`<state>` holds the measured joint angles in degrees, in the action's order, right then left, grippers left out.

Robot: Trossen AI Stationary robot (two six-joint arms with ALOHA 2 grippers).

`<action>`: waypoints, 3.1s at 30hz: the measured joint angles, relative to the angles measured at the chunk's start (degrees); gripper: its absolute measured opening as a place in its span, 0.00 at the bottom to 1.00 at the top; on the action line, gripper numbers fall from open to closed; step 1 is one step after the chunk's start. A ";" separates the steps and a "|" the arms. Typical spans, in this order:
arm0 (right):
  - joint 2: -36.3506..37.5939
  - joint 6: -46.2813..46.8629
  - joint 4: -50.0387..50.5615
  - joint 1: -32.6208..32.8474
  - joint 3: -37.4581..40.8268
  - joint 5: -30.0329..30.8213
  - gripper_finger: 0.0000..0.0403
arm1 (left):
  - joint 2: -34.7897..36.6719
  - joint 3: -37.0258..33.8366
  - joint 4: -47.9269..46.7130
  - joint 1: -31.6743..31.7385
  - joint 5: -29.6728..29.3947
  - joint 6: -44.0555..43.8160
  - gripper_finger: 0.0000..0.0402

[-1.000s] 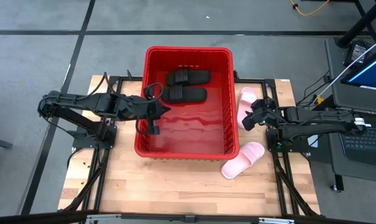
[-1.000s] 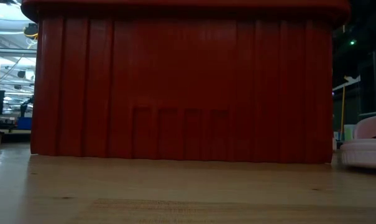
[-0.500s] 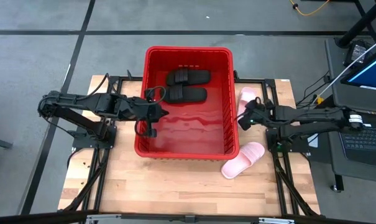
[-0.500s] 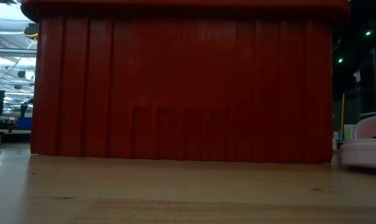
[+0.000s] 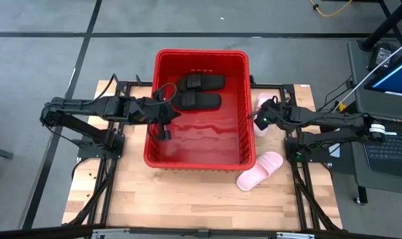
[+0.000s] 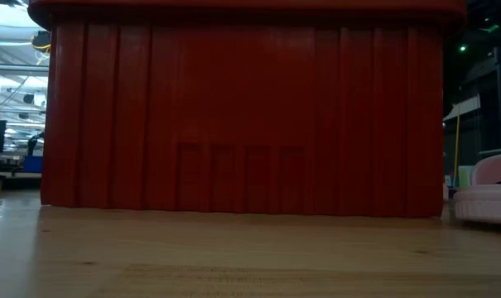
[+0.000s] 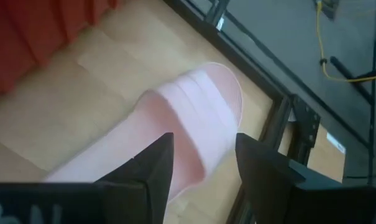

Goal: Pick and place slides into bin
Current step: Put the top pink slide into the red bin

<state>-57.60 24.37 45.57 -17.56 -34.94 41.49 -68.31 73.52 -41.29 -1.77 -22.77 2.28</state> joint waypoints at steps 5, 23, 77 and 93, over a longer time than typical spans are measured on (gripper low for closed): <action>0.00 -5.75 -3.42 -4.53 -0.02 -6.70 0.43 | -0.02 0.00 2.35 0.97 -0.01 -0.86 0.00; -4.04 -9.08 0.25 -12.81 -4.81 -25.02 0.43 | -0.02 0.02 10.39 4.55 2.04 -1.55 0.00; -18.27 -15.90 -4.48 -19.85 -4.07 -12.85 0.39 | -0.02 0.02 11.36 8.69 8.57 3.52 0.00; -18.18 -15.64 -4.79 -21.99 -4.07 -12.22 0.03 | -0.02 0.02 11.29 8.67 8.55 3.52 0.00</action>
<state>-75.79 8.73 40.79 -39.55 -39.00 29.27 -68.34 73.54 -30.00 6.90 -14.22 5.80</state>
